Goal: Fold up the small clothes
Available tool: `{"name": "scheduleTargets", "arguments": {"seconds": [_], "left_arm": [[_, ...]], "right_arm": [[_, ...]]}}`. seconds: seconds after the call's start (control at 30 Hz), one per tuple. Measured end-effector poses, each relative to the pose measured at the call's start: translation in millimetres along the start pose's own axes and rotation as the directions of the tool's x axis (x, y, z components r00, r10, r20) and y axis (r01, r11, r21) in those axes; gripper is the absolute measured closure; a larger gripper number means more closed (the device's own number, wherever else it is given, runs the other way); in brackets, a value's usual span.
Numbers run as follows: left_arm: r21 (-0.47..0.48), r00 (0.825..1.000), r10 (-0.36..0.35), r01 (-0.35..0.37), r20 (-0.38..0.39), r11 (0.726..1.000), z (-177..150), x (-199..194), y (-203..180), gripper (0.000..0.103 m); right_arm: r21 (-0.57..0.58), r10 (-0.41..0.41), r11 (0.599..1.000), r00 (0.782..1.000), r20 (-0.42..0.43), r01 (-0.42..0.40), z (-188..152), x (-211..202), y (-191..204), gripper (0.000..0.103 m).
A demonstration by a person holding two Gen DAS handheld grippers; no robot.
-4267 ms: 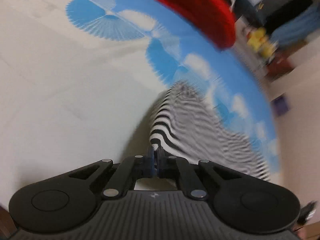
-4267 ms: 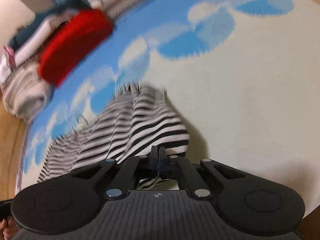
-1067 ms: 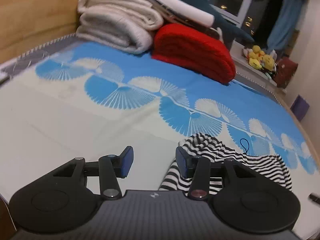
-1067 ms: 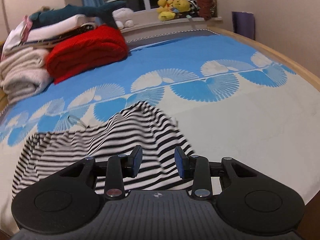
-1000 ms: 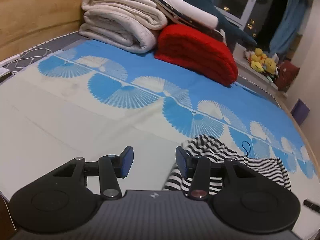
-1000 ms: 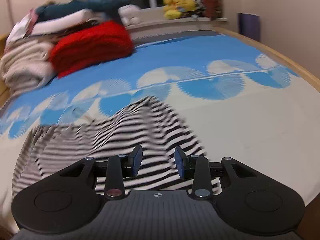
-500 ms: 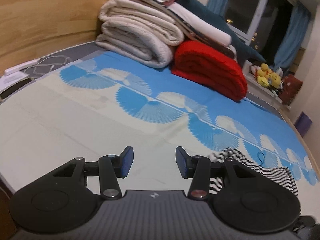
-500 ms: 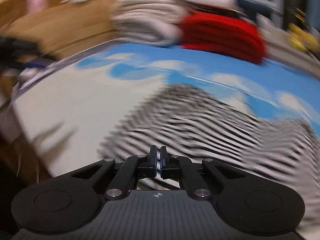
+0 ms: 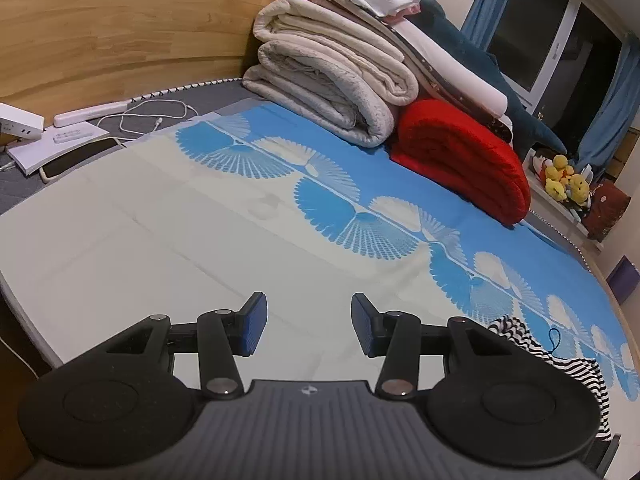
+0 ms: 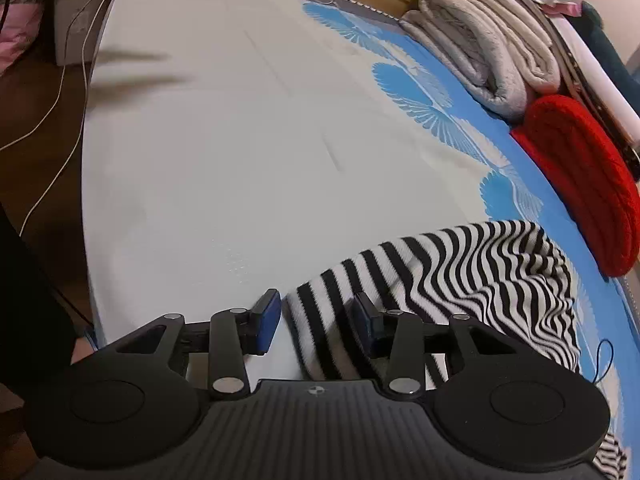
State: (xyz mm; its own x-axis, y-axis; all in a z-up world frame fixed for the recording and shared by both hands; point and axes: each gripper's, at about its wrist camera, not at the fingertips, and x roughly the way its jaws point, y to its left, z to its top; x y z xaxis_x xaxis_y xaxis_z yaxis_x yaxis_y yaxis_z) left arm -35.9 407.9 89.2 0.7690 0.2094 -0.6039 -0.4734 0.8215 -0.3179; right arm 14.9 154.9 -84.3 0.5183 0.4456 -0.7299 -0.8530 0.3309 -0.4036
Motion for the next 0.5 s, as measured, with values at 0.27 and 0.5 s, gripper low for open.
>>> {"name": "scheduleTargets", "arguments": {"seconds": [0.27, 0.5], "left_arm": [[-0.031, 1.000, 0.012, -0.012, -0.002, 0.999, -1, -2, 12, 0.053], [-0.027, 1.000, 0.014, -0.014, -0.019, 1.000, -2, 2, 6, 0.053]], "right_arm": [[0.020, -0.021, 1.000, 1.000, -0.005, 0.021, -2, 6, -11, 0.094], [0.107, -0.064, 0.993, 0.981, 0.186, 0.044, 30, -44, -10, 0.101]]}}
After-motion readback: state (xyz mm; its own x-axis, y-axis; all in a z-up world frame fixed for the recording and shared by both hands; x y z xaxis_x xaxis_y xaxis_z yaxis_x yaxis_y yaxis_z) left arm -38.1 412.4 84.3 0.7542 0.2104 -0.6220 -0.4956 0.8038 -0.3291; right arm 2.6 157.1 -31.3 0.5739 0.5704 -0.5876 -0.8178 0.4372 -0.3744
